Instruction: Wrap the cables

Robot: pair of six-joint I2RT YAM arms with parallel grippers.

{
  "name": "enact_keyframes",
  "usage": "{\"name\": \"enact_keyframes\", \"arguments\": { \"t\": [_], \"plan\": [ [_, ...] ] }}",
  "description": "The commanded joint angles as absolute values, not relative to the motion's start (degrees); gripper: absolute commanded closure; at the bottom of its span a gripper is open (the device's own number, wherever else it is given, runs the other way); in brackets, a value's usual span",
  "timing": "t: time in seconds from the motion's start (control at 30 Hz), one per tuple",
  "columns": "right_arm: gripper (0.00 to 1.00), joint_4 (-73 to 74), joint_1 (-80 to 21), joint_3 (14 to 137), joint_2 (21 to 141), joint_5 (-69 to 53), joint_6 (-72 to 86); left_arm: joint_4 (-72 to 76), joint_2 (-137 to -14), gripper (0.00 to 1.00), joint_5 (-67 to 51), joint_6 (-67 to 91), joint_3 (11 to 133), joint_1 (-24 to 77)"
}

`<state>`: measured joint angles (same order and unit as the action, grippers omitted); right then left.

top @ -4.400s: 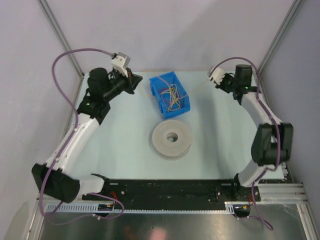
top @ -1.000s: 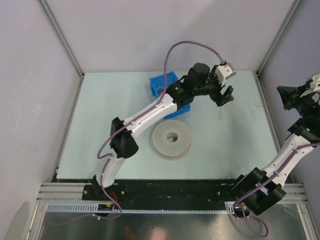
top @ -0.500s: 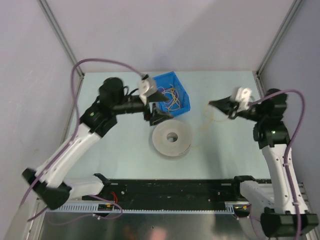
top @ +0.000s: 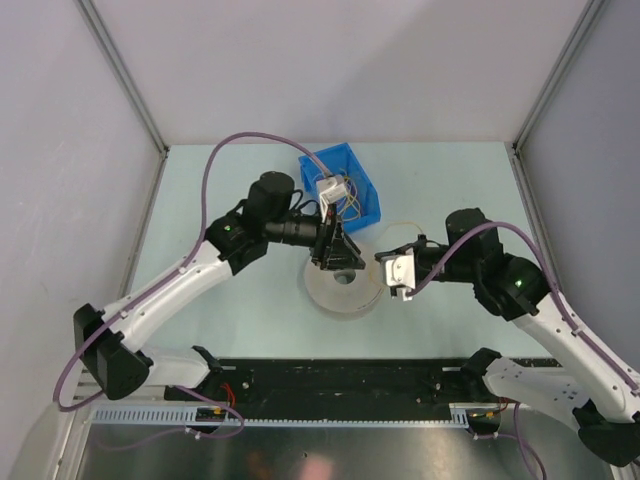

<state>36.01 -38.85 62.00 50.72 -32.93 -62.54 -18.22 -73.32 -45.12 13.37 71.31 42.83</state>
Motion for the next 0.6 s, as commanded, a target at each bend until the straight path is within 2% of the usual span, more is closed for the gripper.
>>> {"name": "enact_keyframes", "arguments": {
  "t": [0.0,0.2,0.57],
  "plan": [
    [1.00,35.5,-44.1,62.0,50.6,-21.8,-65.4,-17.1,-74.1,0.52,-45.1,19.9,71.6,44.5],
    [1.00,34.8,-48.4,61.1,50.7,-17.5,-65.1,-16.9,-76.1,0.63,-45.0,20.4,71.0,45.3],
    [1.00,33.1,-50.6,60.6,50.7,-16.4,-65.6,-16.4,-77.5,0.66,-44.1,20.4,70.1,46.7]
  ]
}}
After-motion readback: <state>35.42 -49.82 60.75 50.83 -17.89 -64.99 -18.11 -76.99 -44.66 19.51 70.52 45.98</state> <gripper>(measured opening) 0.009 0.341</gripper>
